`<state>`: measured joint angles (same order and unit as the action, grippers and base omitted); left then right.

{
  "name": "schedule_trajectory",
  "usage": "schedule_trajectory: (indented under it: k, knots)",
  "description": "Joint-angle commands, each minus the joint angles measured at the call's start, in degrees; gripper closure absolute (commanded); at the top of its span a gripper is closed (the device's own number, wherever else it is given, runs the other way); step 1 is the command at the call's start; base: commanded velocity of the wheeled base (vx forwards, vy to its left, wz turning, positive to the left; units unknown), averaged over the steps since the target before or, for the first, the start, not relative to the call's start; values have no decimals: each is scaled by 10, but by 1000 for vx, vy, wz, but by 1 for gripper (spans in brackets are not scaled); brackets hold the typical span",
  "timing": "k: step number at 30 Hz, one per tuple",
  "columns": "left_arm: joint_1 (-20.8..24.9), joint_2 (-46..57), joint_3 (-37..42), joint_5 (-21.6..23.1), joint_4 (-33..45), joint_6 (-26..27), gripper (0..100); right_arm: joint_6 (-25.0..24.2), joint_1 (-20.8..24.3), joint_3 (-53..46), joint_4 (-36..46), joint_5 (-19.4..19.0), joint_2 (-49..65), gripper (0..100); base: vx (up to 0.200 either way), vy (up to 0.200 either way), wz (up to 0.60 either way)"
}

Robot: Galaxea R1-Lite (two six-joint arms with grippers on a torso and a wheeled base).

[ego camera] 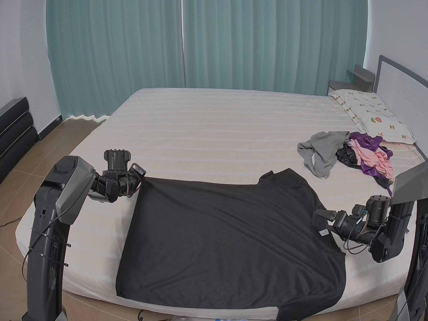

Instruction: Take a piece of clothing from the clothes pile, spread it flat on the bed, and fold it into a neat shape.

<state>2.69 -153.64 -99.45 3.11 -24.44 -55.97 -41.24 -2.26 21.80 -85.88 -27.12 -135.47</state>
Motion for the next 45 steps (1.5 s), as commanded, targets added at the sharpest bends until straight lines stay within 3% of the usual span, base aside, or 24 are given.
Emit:
schedule_trajectory:
  k: [1,8,15,23,29,38,39,45]
  knots:
    - [-1,3,5,-3,-15,-15,100,1,18,152,129,23,28,0,0,0,0]
    - [-1,9,25,4,-16,-17,100,5,48,376,318,102,-35,0,0,0,0]
    - [-2,10,28,6,-15,-18,100,6,46,502,423,113,-89,0,0,0,0]
    - [-2,10,29,6,-14,-18,100,39,47,591,467,136,-140,0,0,0,0]
    - [-2,10,29,6,-14,-18,100,41,48,651,466,182,-181,0,0,0,0]
    - [-2,10,29,9,-13,-18,100,41,52,681,465,185,-205,0,0,0,0]
    - [-2,9,28,9,-13,-18,100,41,52,686,465,186,-209,100,0,0,0]
    - [-2,9,28,9,-15,-18,100,36,47,698,458,188,-210,100,0,0,0]
